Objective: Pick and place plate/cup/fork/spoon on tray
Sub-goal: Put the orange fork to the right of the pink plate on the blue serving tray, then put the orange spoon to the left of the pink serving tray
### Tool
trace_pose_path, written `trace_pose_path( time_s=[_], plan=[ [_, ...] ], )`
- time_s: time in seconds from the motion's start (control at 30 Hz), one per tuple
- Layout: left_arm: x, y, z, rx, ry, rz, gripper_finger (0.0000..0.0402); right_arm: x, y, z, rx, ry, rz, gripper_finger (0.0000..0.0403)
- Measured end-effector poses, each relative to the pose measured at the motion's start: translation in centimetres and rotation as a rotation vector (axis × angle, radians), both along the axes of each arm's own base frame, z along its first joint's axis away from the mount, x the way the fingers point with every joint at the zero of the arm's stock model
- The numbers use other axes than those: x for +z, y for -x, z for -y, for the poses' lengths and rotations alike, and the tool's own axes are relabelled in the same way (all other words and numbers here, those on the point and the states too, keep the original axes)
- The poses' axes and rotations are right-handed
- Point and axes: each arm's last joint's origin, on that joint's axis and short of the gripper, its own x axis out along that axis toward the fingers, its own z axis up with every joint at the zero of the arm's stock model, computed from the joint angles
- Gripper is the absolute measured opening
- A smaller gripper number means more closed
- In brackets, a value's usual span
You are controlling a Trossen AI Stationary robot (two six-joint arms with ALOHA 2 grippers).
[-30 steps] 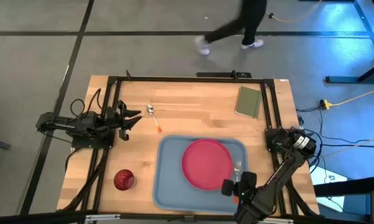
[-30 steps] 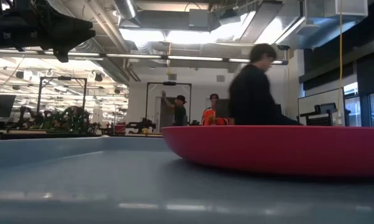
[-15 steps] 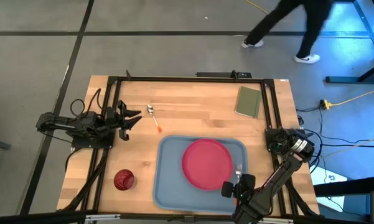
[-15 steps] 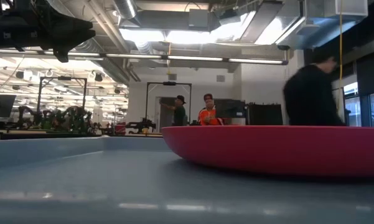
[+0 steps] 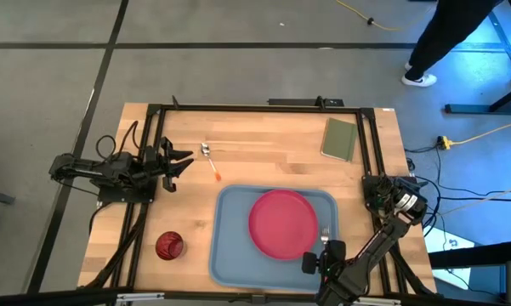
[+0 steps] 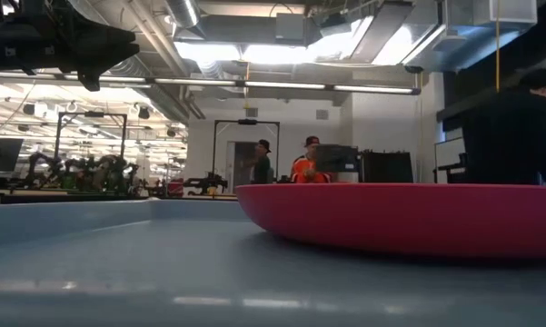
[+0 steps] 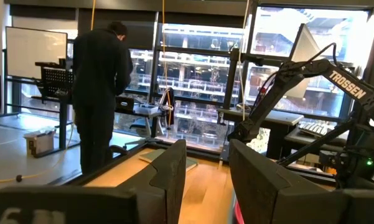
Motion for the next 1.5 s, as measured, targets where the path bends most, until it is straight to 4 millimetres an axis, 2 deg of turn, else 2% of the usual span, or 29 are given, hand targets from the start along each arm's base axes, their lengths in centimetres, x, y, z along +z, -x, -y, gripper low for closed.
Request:
trace_pose_path(
  time_s=[0.17, 0.47, 0.63, 0.73, 0.9, 1.07, 1.13, 1.23, 1.33, 1.5],
  plan=[
    [0.0, 0.0, 0.0, 0.000, 0.000, 0.000, 0.0115, 0.0, 0.0, 0.0, 0.003, 0.008, 0.011, 0.0034],
    [0.0, 0.0, 0.0, 0.000, 0.000, 0.000, 0.0115, 0.0, 0.0, 0.0, 0.000, 0.003, 0.002, 0.0094],
    [0.0, 0.0, 0.0, 0.000, 0.000, 0.000, 0.0115, 0.2, 0.1, 0.1, -0.002, 0.007, -0.009, 0.0101],
    [0.0, 0.0, 0.0, 0.000, 0.000, 0.000, 0.0115, 1.4, 0.2, 0.3, -0.003, 0.014, -0.013, 0.0102],
    [0.0, 0.0, 0.0, 0.000, 0.000, 0.000, 0.0115, 4.5, -0.3, 1.2, -0.007, 0.100, 0.005, 0.0102],
    [0.0, 0.0, 0.0, 0.000, 0.000, 0.000, 0.0115, 8.9, -2.1, 2.4, 0.077, 0.310, 0.189, 0.0102],
    [0.0, 0.0, 0.0, 0.000, 0.000, -0.001, 0.0115, 10.1, -3.3, 3.0, 0.176, 0.412, 0.307, 0.0102],
    [0.0, 0.0, 0.0, 0.000, 0.000, 0.000, 0.0115, 11.7, -5.5, 4.7, 0.323, 0.622, 0.385, 0.0102],
    [0.0, 0.0, 0.0, 0.000, 0.000, 0.000, 0.0115, 12.2, -7.6, 6.7, 0.315, 0.727, 0.418, 0.0102],
    [0.0, 0.0, 0.0, 0.000, 0.000, 0.000, 0.0115, 11.4, -11.7, 10.3, 0.315, 0.708, 0.353, 0.0102]
  ],
)
